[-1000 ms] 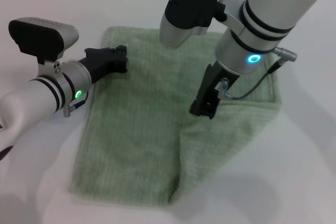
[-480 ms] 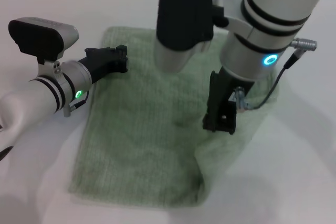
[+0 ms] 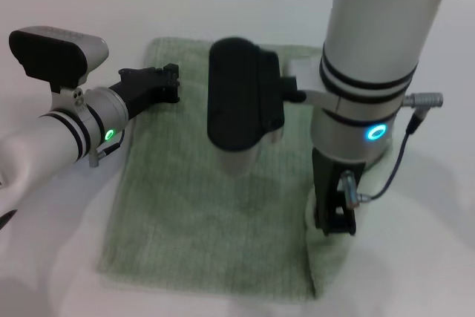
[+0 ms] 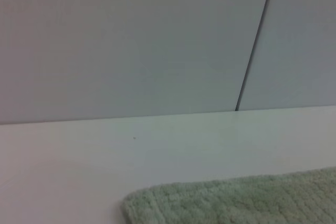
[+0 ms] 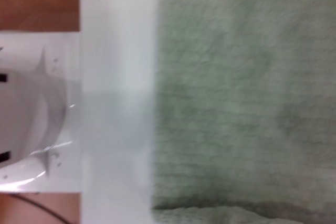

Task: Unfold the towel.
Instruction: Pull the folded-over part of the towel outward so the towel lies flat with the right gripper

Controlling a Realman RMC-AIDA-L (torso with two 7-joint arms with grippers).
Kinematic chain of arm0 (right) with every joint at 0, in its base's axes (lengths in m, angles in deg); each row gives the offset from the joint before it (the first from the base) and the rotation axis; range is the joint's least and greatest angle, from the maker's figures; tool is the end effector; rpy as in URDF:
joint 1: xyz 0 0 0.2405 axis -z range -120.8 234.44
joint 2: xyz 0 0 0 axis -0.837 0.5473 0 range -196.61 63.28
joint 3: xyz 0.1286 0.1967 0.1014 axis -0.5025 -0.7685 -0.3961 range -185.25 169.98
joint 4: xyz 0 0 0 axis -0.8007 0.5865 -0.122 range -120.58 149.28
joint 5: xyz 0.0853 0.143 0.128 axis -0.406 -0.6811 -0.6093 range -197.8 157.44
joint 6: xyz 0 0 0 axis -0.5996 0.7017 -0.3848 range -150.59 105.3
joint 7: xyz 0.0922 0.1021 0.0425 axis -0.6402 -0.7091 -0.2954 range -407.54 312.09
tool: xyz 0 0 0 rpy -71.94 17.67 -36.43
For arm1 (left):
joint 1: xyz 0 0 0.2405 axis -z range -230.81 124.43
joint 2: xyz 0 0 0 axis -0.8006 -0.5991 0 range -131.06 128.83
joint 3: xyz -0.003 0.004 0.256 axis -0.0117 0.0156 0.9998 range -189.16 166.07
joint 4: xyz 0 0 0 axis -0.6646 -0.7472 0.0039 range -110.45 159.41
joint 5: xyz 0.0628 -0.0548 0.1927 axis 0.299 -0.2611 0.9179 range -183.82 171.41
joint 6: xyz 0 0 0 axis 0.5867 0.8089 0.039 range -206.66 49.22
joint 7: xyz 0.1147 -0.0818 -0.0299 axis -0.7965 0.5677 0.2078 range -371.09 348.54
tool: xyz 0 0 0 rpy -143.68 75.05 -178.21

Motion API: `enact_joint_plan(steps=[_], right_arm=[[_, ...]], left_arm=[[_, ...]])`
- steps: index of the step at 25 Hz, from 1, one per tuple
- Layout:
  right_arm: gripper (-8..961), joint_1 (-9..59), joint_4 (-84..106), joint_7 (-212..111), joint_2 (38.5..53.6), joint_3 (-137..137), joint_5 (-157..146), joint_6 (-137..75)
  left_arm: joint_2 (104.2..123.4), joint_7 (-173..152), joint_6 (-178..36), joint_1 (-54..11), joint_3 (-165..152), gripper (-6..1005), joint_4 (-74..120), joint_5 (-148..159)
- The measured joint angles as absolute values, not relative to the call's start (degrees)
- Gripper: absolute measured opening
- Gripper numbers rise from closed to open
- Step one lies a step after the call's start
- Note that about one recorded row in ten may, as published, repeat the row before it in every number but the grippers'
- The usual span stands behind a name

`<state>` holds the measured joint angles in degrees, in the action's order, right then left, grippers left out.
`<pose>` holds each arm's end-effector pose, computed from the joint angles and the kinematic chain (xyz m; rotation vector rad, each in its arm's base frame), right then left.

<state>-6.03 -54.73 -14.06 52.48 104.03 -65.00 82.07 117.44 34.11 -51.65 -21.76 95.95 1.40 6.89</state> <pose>0.0602 0.2962 -0.0797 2.7811 0.0002 1.2369 -0.2843 0.3823 -0.0816 -2.0623 -0.8936 -0.4627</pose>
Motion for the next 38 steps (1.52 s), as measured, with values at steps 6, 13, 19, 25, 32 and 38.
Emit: enact_joint_plan(steps=[6, 13, 19, 25, 32, 38], right_arm=[[22, -7.4, -53.3, -15.0, 52.57, 108.2, -66.9, 84.4], [24, -9.5, -48.2, -17.8, 52.58, 114.0, -67.5, 84.9], [26, -10.6, -46.7, -19.0, 52.63, 116.1, -67.3, 84.9], [118, -11.6, -44.6, -19.1, 52.84, 116.9, -67.2, 84.9], [251, -12.0, -45.8, -18.7, 52.82, 116.1, -61.2, 84.5], [318, -12.1, -49.3, -17.7, 52.77, 112.2, -58.6, 83.8]], left_arm=[[117.44, 34.1, -51.5, -21.8, 95.9, -1, 1.3, 6.9], [117.44, 34.1, -51.2, -21.8, 95.9, -1, 1.3, 6.9], [117.45, 34.0, -51.2, -21.8, 95.9, -1, 1.4, 6.9], [117.44, 34.0, -51.1, -21.8, 95.8, -1, 1.4, 6.9], [117.38, 34.0, -51.0, -21.7, 95.6, -1, 1.4, 6.9], [117.26, 34.0, -51.0, -21.8, 95.5, -1, 1.0, 6.9]])
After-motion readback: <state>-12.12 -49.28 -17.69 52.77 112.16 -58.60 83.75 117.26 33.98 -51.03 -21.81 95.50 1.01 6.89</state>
